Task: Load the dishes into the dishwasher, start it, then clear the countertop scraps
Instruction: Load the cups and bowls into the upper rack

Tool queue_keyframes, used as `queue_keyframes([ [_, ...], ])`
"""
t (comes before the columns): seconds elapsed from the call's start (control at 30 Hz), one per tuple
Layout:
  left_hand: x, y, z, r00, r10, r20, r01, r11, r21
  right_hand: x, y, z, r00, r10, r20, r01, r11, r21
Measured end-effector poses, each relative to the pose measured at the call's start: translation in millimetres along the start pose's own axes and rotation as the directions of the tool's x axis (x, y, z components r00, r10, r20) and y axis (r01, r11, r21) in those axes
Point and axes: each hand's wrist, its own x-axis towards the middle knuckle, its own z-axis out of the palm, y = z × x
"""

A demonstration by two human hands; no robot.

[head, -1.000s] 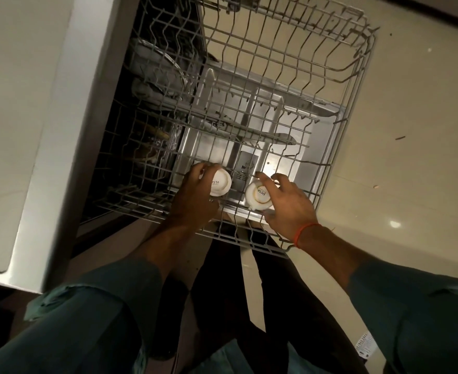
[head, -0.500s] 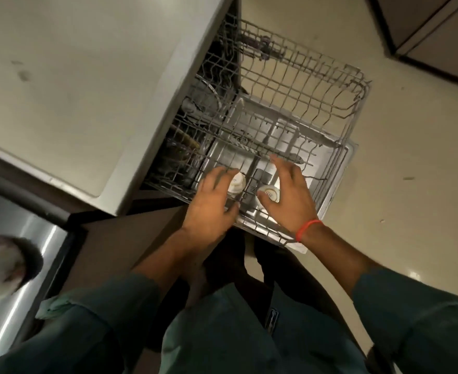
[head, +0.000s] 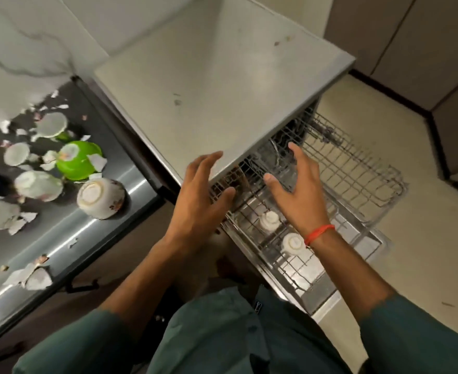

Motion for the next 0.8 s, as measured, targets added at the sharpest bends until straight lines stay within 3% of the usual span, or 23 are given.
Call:
queue_keyframes([
  [0.27,-22.9,-22.7,-89.1,0.951,-0.054,-0.306,0.032,0.997,-0.076,18.4,-99.7,26.3,0.961,-0.242,0.135,0.228,0.968,0.108],
  [0.6,-34.0,-119.8,-209.8,0.884,-0.145,-0.444,0.076,0.983,-0.17,21.4,-199.4,154.4,0.842,-0.412,0.348,0.4,0.91,0.108],
  [0.8,-38.1,-203.2,-288.3,0.796,-0.251,-0.551,0.174,0.966,-0.19,18.8,-246.7,238.6,0.745,-0.461,0.483,0.486,0.87,0.08],
])
